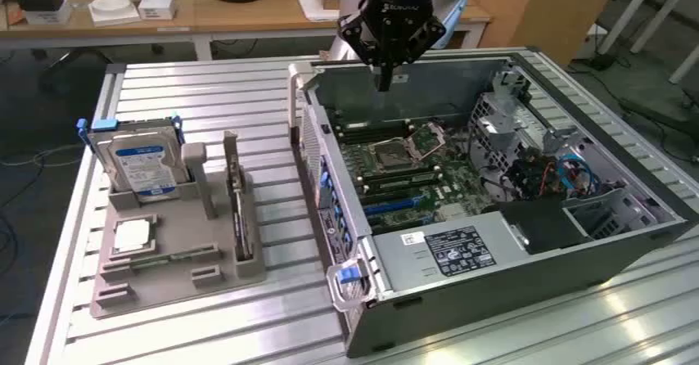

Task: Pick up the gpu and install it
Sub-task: 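Reach for the gpu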

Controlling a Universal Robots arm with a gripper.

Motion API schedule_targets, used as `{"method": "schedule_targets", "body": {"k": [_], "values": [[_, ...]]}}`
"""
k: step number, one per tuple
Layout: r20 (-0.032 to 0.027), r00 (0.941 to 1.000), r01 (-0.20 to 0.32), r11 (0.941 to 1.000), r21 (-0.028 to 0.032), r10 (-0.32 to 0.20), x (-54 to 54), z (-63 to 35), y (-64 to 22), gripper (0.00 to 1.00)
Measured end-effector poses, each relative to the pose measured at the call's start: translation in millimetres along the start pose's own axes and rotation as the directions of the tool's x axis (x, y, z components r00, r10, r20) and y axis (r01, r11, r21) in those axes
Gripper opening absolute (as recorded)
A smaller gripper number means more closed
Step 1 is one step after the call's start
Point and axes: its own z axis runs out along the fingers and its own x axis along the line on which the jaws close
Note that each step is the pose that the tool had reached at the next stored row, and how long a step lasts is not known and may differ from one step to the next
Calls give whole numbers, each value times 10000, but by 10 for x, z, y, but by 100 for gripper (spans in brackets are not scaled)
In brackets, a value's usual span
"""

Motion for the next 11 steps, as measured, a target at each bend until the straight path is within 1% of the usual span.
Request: {"method": "schedule_targets", "body": {"k": [11], "values": [[0,10000,0,10000,0,0,0,0,0,10]]}}
